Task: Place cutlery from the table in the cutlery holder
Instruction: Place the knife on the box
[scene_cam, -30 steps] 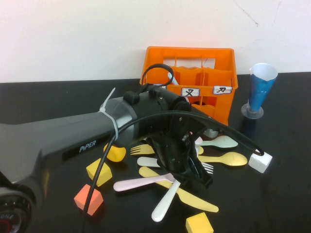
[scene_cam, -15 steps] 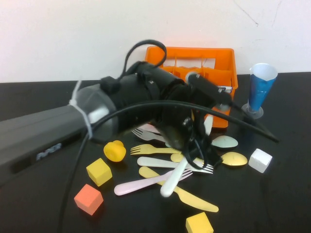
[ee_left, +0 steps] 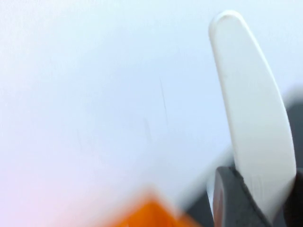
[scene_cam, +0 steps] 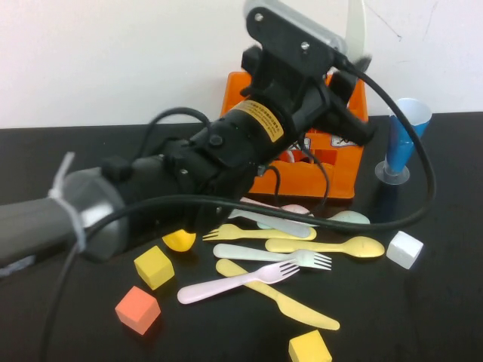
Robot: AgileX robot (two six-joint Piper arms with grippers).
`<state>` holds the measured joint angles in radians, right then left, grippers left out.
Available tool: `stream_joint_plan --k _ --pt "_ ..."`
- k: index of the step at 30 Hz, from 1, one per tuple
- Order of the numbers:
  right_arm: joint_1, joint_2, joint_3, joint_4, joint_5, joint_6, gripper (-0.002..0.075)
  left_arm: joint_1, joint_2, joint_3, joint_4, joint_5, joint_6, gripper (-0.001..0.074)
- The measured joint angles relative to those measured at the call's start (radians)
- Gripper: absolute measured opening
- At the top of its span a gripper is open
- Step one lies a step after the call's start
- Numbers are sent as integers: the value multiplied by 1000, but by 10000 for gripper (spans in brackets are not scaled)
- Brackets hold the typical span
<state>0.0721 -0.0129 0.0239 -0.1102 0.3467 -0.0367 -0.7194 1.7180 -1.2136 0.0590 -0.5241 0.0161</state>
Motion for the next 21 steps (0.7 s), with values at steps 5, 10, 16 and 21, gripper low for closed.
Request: stream_joint_plan --k 5,10,16,21 --pt "0 0 0 0 0 0 -3 15 118 -49 -50 -233 -3 200" --pt "0 0 0 0 0 0 -3 38 263 -139 -69 -253 -3 200" --pt "0 0 0 0 0 0 -3 46 348 -194 -76 -180 5 216" --pt "0 0 0 0 0 0 -3 46 334 -200 -59 -114 28 356"
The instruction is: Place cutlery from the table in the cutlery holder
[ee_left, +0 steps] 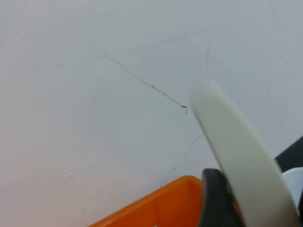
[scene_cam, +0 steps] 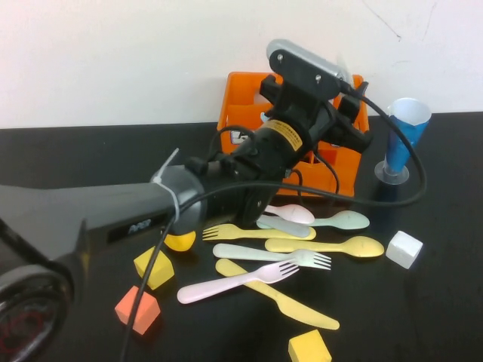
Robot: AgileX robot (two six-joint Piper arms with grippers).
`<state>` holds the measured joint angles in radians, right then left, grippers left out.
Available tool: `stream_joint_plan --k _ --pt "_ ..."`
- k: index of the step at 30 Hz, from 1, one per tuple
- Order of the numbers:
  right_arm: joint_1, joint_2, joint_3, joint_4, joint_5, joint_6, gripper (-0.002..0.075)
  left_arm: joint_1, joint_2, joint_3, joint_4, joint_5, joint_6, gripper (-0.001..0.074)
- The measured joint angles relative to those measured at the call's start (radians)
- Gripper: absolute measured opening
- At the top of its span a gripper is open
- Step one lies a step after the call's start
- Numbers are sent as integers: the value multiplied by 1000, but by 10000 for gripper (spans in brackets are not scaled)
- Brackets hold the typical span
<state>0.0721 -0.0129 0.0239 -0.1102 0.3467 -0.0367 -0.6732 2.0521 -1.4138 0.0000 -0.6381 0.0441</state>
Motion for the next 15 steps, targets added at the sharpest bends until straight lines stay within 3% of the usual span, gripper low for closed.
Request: stream_joint_plan --k 4,6,11,15 --pt "0 0 0 0 0 0 -3 0 -94 0 0 187 2 359" --pt "0 0 0 2 0 0 -3 0 -170 0 0 331 2 311" --pt "0 0 0 2 0 0 -3 -2 -407 -2 0 747 2 60" --pt "0 0 0 2 0 0 -3 -38 -558 33 0 946 2 12"
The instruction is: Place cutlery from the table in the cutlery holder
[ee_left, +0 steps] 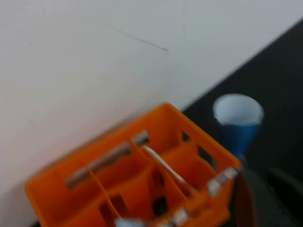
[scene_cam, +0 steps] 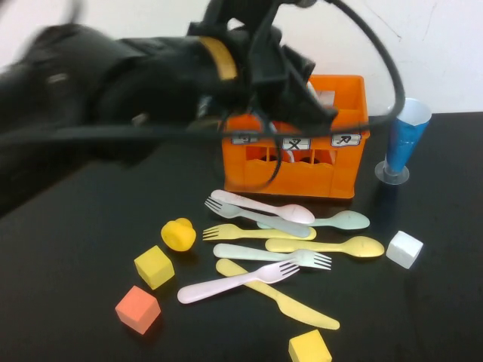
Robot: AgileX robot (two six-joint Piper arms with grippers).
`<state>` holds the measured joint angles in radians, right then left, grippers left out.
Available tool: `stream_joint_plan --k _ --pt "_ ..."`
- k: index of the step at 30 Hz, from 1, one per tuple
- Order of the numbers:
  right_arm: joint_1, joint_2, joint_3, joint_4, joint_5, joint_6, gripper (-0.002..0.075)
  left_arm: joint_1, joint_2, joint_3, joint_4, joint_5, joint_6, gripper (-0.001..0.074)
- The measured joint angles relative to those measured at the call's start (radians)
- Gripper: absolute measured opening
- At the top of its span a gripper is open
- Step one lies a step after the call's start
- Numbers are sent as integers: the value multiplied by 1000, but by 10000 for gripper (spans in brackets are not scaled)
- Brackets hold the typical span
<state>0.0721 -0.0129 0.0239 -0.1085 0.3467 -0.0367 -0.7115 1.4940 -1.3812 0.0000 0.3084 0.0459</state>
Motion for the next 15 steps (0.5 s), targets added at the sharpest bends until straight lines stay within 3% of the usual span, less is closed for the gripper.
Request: stream_joint_plan --k 9,15 --pt "0 0 0 0 0 0 -3 -108 -357 261 0 231 -86 1" --pt "0 0 0 0 0 0 -3 -110 -568 320 47 570 -398 1"
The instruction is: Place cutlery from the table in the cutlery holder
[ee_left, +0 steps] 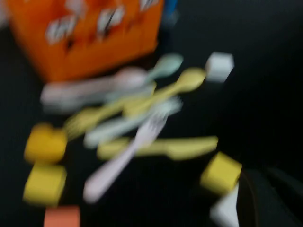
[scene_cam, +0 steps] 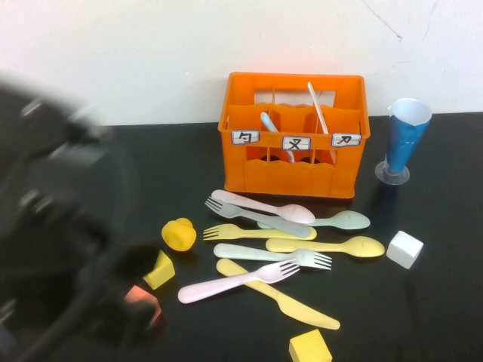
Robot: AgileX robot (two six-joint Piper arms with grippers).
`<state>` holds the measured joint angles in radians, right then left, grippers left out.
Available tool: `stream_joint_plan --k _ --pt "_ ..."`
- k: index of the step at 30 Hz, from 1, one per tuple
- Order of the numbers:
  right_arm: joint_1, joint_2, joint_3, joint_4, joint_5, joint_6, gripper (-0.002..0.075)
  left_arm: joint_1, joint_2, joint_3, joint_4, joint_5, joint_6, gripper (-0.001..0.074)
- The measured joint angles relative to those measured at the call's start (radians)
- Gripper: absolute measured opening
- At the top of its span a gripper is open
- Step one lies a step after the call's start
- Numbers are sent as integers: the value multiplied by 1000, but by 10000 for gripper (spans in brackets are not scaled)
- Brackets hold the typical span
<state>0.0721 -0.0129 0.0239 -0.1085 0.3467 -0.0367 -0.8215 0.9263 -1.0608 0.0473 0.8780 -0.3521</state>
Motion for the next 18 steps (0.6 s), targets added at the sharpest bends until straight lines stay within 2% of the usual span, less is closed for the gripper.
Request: stream_joint_plan --k 3,7,14,18 --pt "0 0 0 0 0 0 -3 0 -71 47 50 117 -88 1" --pt "0 0 0 0 0 0 -3 0 -153 103 109 128 -116 1" --pt "0 0 0 0 0 0 -3 15 -288 271 229 -18 -125 0" --pt "0 0 0 0 0 0 -3 114 -372 408 241 -157 -125 0"
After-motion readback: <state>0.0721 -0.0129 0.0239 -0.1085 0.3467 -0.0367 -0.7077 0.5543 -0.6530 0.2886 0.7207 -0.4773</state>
